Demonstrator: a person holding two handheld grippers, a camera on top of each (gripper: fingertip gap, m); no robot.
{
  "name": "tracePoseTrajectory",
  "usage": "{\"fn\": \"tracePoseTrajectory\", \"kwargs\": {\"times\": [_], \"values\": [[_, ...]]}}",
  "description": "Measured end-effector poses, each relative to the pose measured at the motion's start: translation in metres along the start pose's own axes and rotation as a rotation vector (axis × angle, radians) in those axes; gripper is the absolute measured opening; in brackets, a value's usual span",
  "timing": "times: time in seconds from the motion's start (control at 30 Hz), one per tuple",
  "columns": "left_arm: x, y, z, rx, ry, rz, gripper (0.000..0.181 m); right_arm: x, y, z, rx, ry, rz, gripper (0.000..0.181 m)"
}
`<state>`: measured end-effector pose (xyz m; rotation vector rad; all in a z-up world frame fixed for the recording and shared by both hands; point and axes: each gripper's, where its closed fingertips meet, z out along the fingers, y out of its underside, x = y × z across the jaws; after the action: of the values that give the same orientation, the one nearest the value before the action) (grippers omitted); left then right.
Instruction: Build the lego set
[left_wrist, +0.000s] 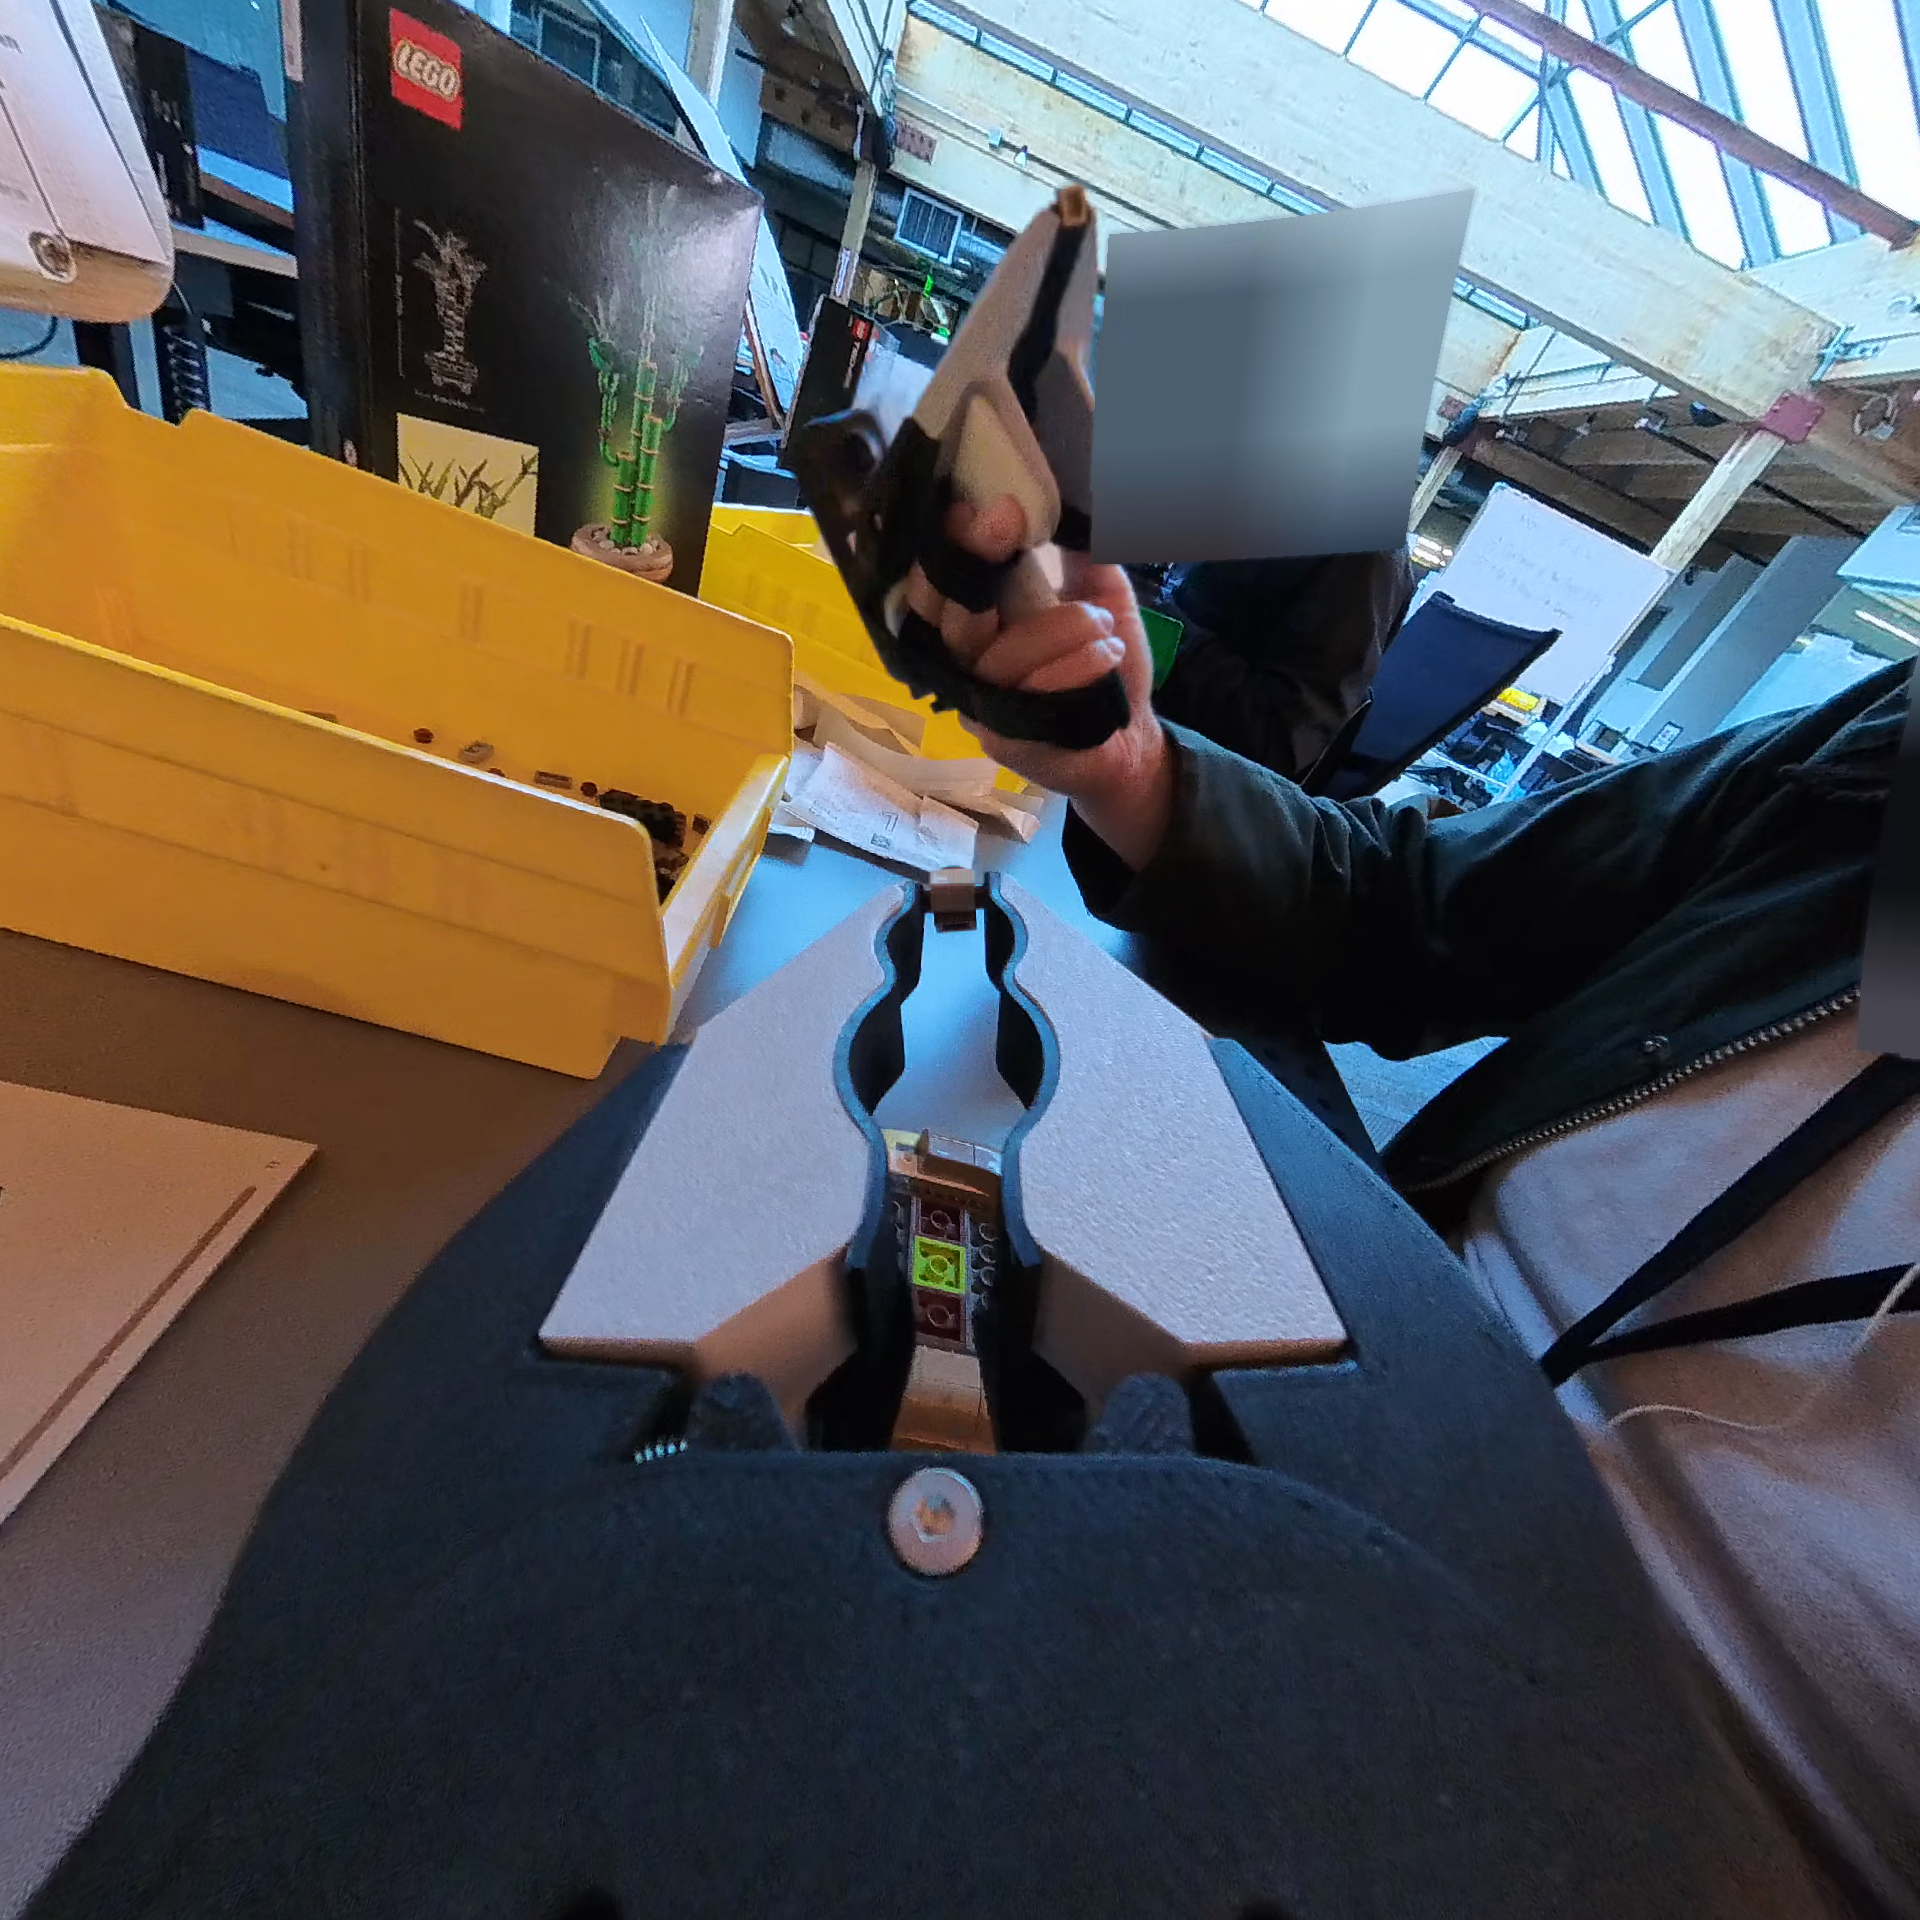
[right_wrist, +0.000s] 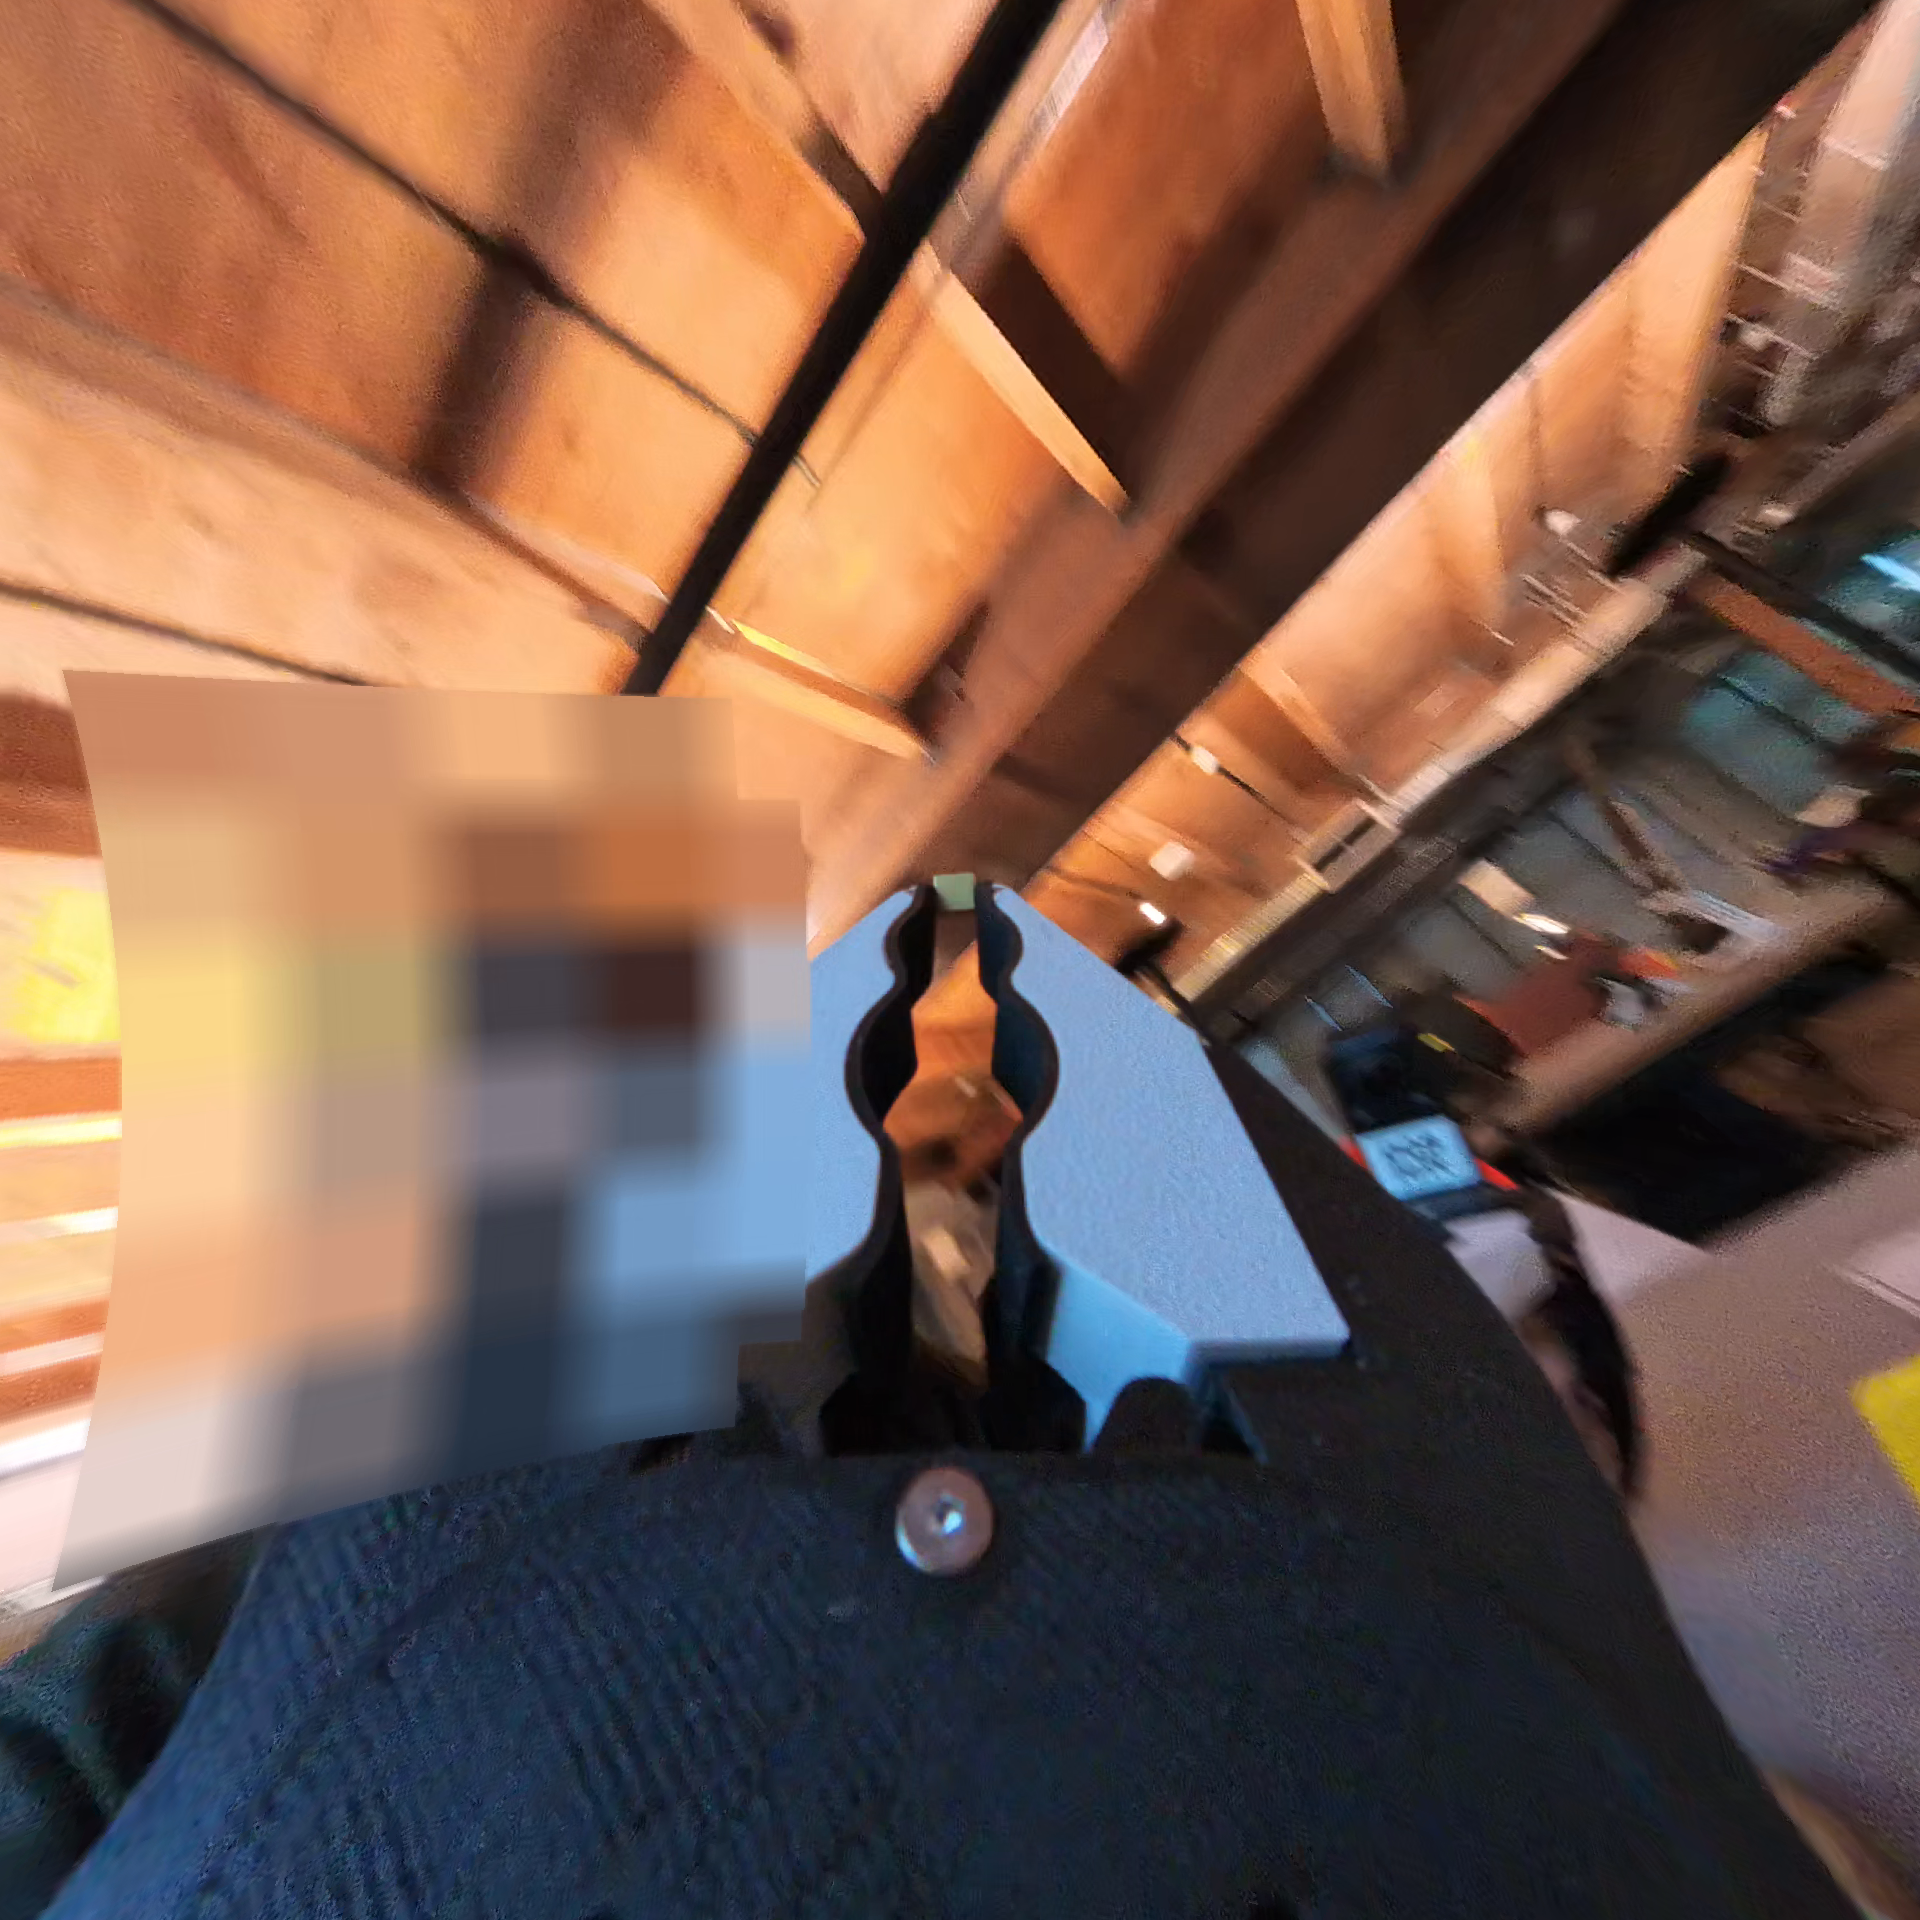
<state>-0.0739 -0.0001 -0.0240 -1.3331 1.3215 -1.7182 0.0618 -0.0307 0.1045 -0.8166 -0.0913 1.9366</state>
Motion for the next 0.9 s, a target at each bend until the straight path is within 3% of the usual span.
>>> {"fn": "tracePoseTrajectory", "kwargs": {"times": [0.2,0.43,0.47,0.53,0.6,0.67,0.73,0.8,0.9], "values": [[-0.001,0.001,-0.001,-0.003,0.001,-0.007,0.01,-0.015,-0.015,-0.006,0.107,-0.159,0.16,0.005],[-0.002,-0.001,-0.002,0.006,-0.001,-0.027,0.009,-0.002,-0.02,-0.014,0.13,-0.11,0.177,0.005],[-0.004,-0.001,-0.002,0.008,-0.005,-0.033,0.009,0.012,-0.017,-0.015,0.099,-0.01,0.133,0.005],[-0.007,-0.001,-0.003,0.013,-0.017,-0.059,0.01,0.063,-0.006,-0.031,-0.021,0.382,-0.064,0.004],[-0.01,-0.002,-0.004,0.026,-0.013,-0.094,0.009,0.114,-0.005,-0.073,-0.21,0.847,-0.353,0.005],[-0.011,-0.004,-0.005,0.04,0.0,-0.128,0.009,0.135,-0.01,-0.107,-0.391,1.154,-0.583,0.006],[-0.011,-0.006,-0.006,0.055,0.007,-0.147,0.009,0.144,-0.012,-0.123,-0.508,1.307,-0.709,0.021],[-0.012,-0.008,-0.007,0.07,0.012,-0.17,0.009,0.146,-0.013,-0.128,-0.558,1.361,-0.798,0.028],[-0.014,-0.012,-0.009,0.105,0.028,-0.223,0.009,0.137,-0.007,-0.104,-0.549,1.24,-0.859,0.027]]}}
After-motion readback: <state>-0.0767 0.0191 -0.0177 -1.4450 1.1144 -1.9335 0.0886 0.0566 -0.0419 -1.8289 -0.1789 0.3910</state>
